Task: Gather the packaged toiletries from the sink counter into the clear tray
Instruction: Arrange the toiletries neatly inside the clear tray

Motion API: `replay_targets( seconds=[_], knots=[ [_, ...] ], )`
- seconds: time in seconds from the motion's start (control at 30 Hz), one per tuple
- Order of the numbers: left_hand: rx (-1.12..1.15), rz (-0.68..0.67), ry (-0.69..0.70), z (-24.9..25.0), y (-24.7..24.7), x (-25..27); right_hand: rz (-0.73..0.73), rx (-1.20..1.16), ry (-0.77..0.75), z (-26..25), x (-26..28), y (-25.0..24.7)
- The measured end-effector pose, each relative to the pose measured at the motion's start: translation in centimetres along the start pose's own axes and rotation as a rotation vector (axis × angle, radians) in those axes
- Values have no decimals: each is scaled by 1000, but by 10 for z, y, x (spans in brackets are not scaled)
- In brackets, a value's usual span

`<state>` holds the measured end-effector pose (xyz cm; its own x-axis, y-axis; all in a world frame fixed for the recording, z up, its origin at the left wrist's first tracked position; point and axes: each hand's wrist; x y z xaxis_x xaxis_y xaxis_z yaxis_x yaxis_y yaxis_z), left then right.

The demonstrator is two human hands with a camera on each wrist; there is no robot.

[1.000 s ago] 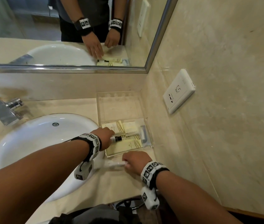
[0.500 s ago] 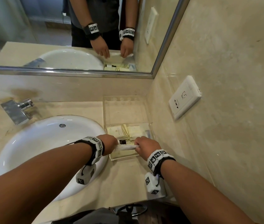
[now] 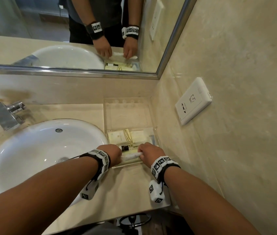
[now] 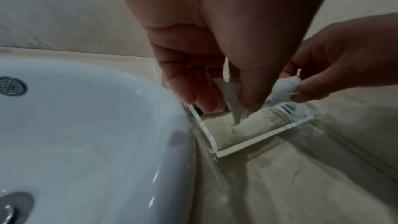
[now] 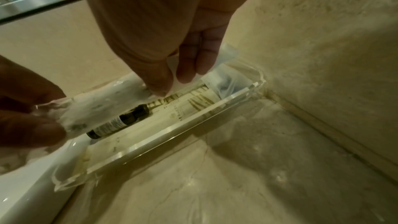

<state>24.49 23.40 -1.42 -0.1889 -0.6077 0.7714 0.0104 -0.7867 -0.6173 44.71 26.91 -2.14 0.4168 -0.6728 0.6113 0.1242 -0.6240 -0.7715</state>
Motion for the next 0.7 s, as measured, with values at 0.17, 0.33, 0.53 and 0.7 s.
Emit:
replay_targets(
  seconds=[0.17,0.33,0.53,0.7],
  knots=[
    [18,81,45,-3,13,-7,-63,30,22,-2,-11,4],
    [72,102,80,-3,22,-11,-69,26,84,-6,-16,17],
    [-24,39,93,-1,20,-14,-6,-21,95,0,-11,29],
    [-128,-20,79,3,20,-14,-66,-20,111,1,-9,34]
  ],
)
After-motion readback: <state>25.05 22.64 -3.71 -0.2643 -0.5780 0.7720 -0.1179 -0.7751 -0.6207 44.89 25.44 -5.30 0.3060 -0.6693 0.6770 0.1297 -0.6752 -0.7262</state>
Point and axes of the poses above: each hand's wrist, its own x-axis away from the middle knuckle, its own y-axis out of the palm, z = x × y, and after that the axes turned 13 degrees about -z, right-handed
